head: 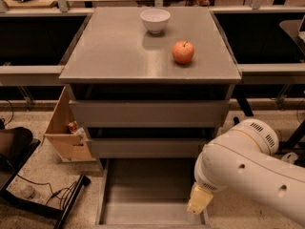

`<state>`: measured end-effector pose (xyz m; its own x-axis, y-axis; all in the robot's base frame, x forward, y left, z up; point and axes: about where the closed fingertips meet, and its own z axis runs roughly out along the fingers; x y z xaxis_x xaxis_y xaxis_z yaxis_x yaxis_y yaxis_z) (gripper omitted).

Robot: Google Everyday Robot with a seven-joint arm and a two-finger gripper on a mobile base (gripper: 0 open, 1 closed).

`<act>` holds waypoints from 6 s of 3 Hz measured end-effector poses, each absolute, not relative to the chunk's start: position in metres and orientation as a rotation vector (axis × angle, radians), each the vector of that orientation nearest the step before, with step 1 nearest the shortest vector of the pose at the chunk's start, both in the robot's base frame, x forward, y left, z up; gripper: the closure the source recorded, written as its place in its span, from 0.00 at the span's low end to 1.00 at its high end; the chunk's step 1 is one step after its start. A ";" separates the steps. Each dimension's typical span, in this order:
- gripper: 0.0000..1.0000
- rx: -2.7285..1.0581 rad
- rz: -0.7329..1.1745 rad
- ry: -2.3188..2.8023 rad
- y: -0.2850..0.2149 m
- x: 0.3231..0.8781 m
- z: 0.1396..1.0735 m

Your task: Close bottom drawer

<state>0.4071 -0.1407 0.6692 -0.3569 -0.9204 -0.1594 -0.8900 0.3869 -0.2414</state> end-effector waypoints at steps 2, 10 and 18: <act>0.00 -1.655 0.062 2.379 -0.076 0.407 0.517; 0.72 -1.563 0.363 2.600 -0.060 0.348 0.187; 0.85 -1.586 0.235 2.538 -0.076 0.330 0.259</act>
Offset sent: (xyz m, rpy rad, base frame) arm 0.0092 0.0961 -0.2531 0.1625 0.1270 0.0324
